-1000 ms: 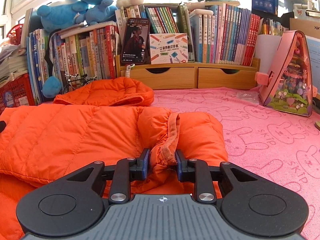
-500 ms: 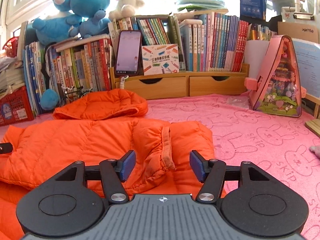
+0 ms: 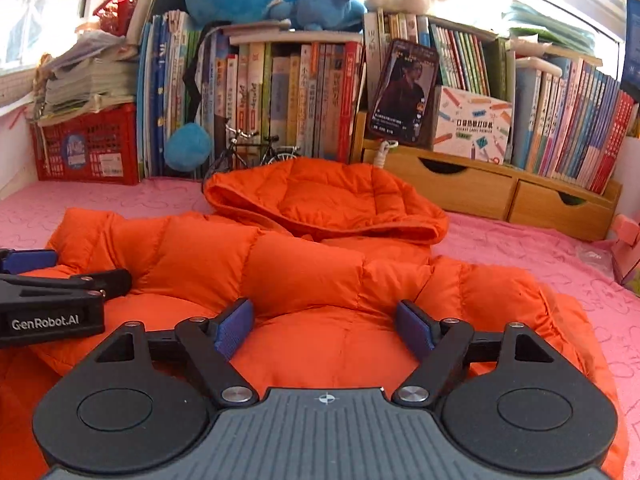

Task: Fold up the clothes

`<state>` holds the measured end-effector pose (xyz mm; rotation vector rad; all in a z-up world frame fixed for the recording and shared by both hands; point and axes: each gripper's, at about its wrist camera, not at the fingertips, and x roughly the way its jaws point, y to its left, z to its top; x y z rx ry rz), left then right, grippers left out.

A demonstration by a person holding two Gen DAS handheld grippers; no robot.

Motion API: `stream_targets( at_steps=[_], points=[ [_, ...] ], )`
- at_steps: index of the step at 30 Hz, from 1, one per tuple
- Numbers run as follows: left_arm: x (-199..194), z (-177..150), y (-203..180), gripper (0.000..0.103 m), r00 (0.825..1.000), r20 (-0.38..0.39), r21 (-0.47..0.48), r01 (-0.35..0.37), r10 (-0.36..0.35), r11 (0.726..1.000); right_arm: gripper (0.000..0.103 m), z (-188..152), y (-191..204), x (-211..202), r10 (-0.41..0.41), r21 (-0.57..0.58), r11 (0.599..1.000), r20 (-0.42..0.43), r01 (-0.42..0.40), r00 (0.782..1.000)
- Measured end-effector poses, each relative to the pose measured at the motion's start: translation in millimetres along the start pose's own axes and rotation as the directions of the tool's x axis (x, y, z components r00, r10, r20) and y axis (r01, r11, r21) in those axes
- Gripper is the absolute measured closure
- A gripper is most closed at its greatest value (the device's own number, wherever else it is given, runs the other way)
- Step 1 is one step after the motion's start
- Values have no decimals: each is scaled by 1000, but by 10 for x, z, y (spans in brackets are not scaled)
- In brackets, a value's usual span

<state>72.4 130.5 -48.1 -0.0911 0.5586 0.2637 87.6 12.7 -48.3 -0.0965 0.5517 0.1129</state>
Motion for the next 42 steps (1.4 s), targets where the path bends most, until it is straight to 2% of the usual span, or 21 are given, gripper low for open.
stream_targets(
  at_steps=[6,10,13,17,18,20,22,25,26,28,29,30,31,33,36,38,41,42],
  points=[
    [26,-11,19,14,1000,-22,-5,11,-11,1000,23,-142,-242,-89,-74,-53,996,2,74,997],
    [32,-5,23,13,999,-28,-9,18,-18,1000,23,-194,-530,-110,-109,14,994,-14,109,994],
    [39,1,21,12,999,-32,-9,18,-18,1000,23,-213,-672,-86,-94,87,991,-34,97,995],
    [23,3,55,11,1000,-24,-28,16,-17,999,21,-218,-668,-42,-88,83,992,-57,93,994],
    [4,3,76,11,1000,-13,-28,0,0,1000,21,-214,-669,-34,-86,83,992,-60,91,994],
    [-50,9,151,11,996,18,-7,-83,83,997,20,-216,-687,-29,-73,94,992,-66,79,995],
    [-46,32,285,11,980,20,27,-200,199,979,20,-216,-709,-24,-62,107,992,-70,69,996],
    [-29,50,589,12,971,-23,-20,-239,239,971,17,-214,-717,-16,-48,113,992,-74,56,996],
    [-32,62,658,13,960,-35,-19,-278,277,960,16,-212,-712,-10,-45,109,993,-75,53,996],
    [-43,90,737,24,932,-47,-7,-361,361,932,13,-213,-702,-5,-42,102,994,-78,50,996],
    [-67,107,767,24,923,-47,-16,-384,383,923,13,-214,-701,-5,-42,101,994,-78,50,996],
    [-112,128,796,24,924,-43,-46,-381,380,923,12,-214,-703,-5,-41,101,994,-78,48,996],
    [-177,148,811,24,933,-31,-79,-360,359,930,12,-214,-707,-4,-38,103,994,-78,46,996],
    [-342,189,777,24,963,21,-135,-264,269,955,11,-215,-711,-4,-36,104,994,-77,44,996],
    [-485,242,540,22,987,95,-100,-123,132,987,10,-214,-697,-7,-38,100,994,-77,45,996],
    [-473,238,324,19,996,82,-51,-32,36,998,9,-214,-690,-4,-38,98,994,-78,45,996],
    [-372,146,142,18,1000,17,5,26,-26,1000,8,-214,-682,-3,-38,98,994,-78,45,996],
    [-340,107,124,18,1000,2,21,20,-20,1000,8,-215,-679,-3,-37,98,994,-78,45,996]
  ],
)
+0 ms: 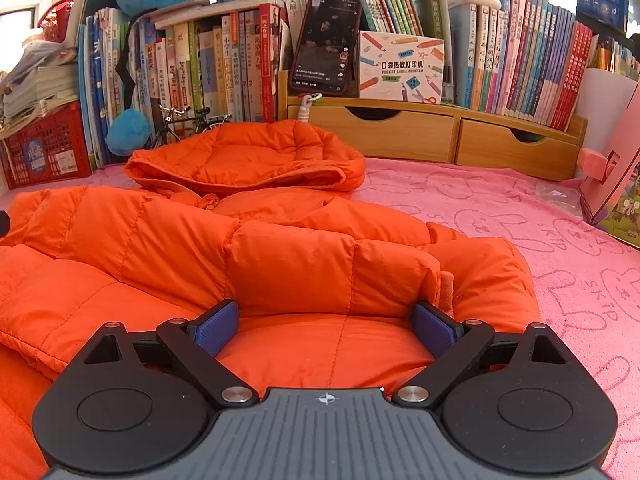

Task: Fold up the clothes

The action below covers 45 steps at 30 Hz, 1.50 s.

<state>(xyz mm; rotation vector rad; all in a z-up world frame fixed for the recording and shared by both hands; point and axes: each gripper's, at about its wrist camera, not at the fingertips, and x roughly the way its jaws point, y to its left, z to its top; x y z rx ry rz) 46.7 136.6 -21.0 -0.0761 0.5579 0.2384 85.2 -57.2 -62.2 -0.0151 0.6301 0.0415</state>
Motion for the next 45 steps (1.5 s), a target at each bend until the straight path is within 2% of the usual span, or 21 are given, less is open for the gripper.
stream_targets(
  at_steps=[4,6,8,10,11,12,15,17,20,24,26,27,28,37,40,45],
  points=[
    [112,-201,134,16,988,-21,54,-154,156,987,7,-1,2,3,6,1,1000,0,-6,1000],
    [132,-233,284,14,974,-33,29,-224,225,974,5,-2,2,5,11,1,1000,-1,-11,1000],
    [129,-203,446,15,951,-53,-8,-307,306,952,5,-2,6,6,12,-1,1000,-2,-12,1000],
    [136,-157,533,23,914,-78,-21,-402,399,915,4,-3,10,7,11,-1,1000,-3,-11,1000],
    [128,-129,571,23,904,-87,-35,-423,418,906,4,-2,12,8,11,-2,1000,-3,-11,1000],
    [91,-96,585,23,915,-84,-66,-401,396,914,4,-2,14,8,10,-2,1000,-3,-10,1000],
    [-46,-4,504,23,961,-29,-146,-278,276,950,4,-2,19,8,9,-1,1000,-4,-9,1000],
    [-69,84,289,23,976,14,-117,-215,218,970,4,-2,19,8,9,-1,1000,-4,-9,1000],
    [3,193,-99,22,989,53,-38,-137,139,990,4,-5,22,6,7,-1,1000,-5,-7,1000],
    [239,220,-492,20,994,38,54,-107,105,993,3,-6,23,7,6,0,1000,-7,-6,1000],
    [440,126,-592,13,990,28,117,-139,136,983,3,-4,20,6,6,0,1000,-7,-6,1000],
    [527,62,-618,4,988,28,149,-155,153,977,3,-3,16,7,8,2,1000,-7,-8,1000],
    [599,12,-622,0,987,19,167,-159,158,973,3,-2,15,8,10,4,1000,-6,-10,1000],
    [613,-102,-566,0,989,-7,157,-145,148,977,1,-2,51,-2,-3,-5,1000,-4,3,1000],
    [612,-126,-552,0,989,-12,153,-144,148,978,1,6,93,-103,-26,-7,1000,34,26,999],
    [604,-124,-546,0,989,-18,150,-140,144,979,2,109,209,-348,7,-2,1000,160,-7,987]
  ],
)
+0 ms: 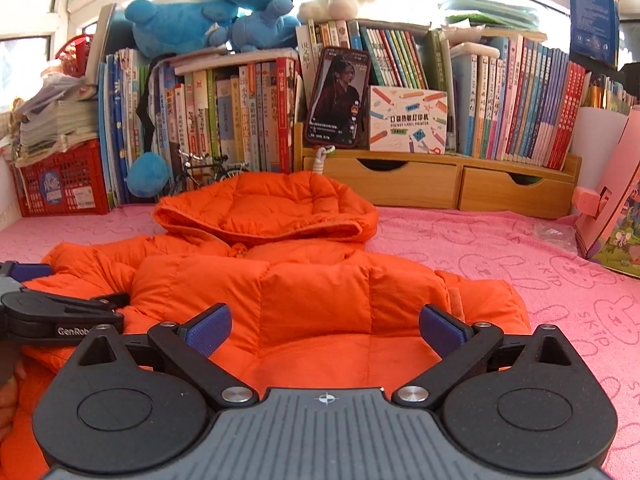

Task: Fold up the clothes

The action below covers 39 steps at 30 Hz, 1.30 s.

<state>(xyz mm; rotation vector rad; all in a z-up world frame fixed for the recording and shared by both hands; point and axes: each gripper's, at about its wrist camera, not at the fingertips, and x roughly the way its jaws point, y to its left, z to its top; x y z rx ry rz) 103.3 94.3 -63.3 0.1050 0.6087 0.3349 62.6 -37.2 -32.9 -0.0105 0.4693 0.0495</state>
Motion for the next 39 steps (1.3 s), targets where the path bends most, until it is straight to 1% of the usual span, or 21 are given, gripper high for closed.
stream_targets(
  at_steps=[3,6,8,9,10,12,17,27,29,32,34,37,39],
  points=[
    [28,91,20,0,1000,-5,-5,6,-6,1000,2,112,82,33,-3,-45,999,29,4,1000],
    [31,88,31,0,1000,-6,-13,12,-12,1000,2,122,84,256,-49,-89,995,-27,47,998],
    [34,89,46,0,1000,-5,-22,22,-22,1000,0,38,13,424,-87,-102,992,-81,78,993],
    [32,84,54,0,1000,-5,-28,28,-28,999,0,-37,-64,494,-69,-79,995,-108,61,992],
    [33,80,60,0,1000,-6,-31,30,-31,999,0,-58,-141,524,-32,-37,999,-124,27,992],
    [37,79,67,0,999,-8,-36,34,-34,999,0,-60,-191,540,-7,-7,1000,-139,6,990],
    [38,73,77,0,999,-8,-42,37,-38,998,0,-61,-132,545,-24,-39,999,-148,18,989],
    [42,72,100,0,999,-14,-58,43,-44,997,0,-36,-144,577,-21,-40,999,-167,14,986],
    [-30,83,147,0,998,-19,-68,61,-63,996,0,-15,-159,538,-17,-39,999,-165,11,986],
    [-238,110,272,0,994,0,-95,109,-110,990,0,41,-229,377,14,-29,999,-155,-19,988],
    [-374,163,335,0,990,43,-96,137,-134,986,0,75,-293,275,41,-14,999,-138,-44,990],
    [-469,295,334,0,985,90,-99,153,-144,983,0,129,-380,206,45,1,999,-128,-46,991],
    [-443,336,278,0,984,91,-102,161,-152,982,0,95,-397,249,17,-15,1000,-136,-19,991]
  ],
)
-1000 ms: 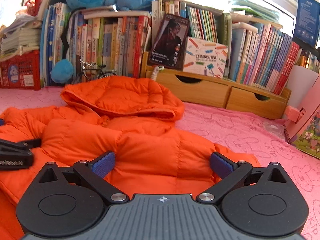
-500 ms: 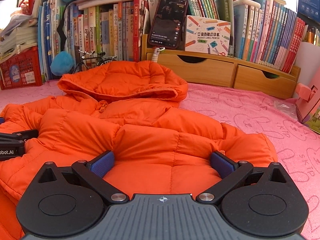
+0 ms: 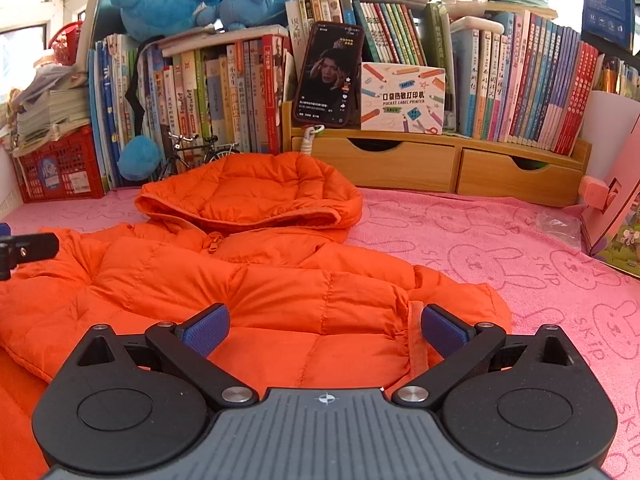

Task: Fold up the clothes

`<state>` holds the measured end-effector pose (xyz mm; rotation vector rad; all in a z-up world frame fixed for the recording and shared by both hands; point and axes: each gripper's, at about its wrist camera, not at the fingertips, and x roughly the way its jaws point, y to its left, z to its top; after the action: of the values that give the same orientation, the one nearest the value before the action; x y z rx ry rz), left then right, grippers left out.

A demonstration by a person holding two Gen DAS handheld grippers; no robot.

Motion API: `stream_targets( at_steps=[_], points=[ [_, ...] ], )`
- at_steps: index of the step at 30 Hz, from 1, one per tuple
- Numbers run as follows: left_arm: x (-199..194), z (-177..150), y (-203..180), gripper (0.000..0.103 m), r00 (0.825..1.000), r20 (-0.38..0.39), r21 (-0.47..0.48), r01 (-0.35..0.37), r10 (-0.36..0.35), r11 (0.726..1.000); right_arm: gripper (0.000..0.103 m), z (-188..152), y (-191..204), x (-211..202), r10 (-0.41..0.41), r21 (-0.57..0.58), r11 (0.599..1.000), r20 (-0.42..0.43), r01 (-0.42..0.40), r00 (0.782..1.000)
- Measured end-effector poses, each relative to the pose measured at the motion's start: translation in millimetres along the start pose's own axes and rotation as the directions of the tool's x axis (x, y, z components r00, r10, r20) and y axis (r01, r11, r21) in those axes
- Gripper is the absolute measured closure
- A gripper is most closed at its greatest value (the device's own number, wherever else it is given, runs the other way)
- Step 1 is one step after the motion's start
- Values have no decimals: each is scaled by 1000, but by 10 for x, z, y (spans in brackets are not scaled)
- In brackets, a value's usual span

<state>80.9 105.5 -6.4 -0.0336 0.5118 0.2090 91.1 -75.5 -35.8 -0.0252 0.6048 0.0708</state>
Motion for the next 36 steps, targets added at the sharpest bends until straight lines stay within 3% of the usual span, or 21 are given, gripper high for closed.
stream_targets(
  at_steps=[5,10,14,18,24,30,36],
  points=[
    [310,-214,-225,0,995,-97,45,-14,19,999,0,-187,-48,194,-2,28,1000,-38,3,999],
    [395,-379,-331,0,996,-64,121,-56,64,991,0,-154,-84,164,25,34,999,-56,-23,998],
    [412,-379,-294,0,996,-80,102,-41,49,994,0,92,-214,35,102,58,993,-47,-99,994],
    [431,-374,-282,0,995,-92,91,-33,41,995,0,547,-406,94,169,100,981,2,-169,986],
    [441,-366,-242,0,994,-103,71,-18,25,997,0,1039,-562,998,65,109,992,-64,-57,996],
    [464,-353,-169,0,993,-118,28,11,-8,1000,0,1294,-419,1840,91,127,989,-102,-78,991],
    [471,-347,-144,0,992,-123,10,21,-20,1000,2,1420,-159,2393,65,-8,998,-161,-67,985]
  ],
)
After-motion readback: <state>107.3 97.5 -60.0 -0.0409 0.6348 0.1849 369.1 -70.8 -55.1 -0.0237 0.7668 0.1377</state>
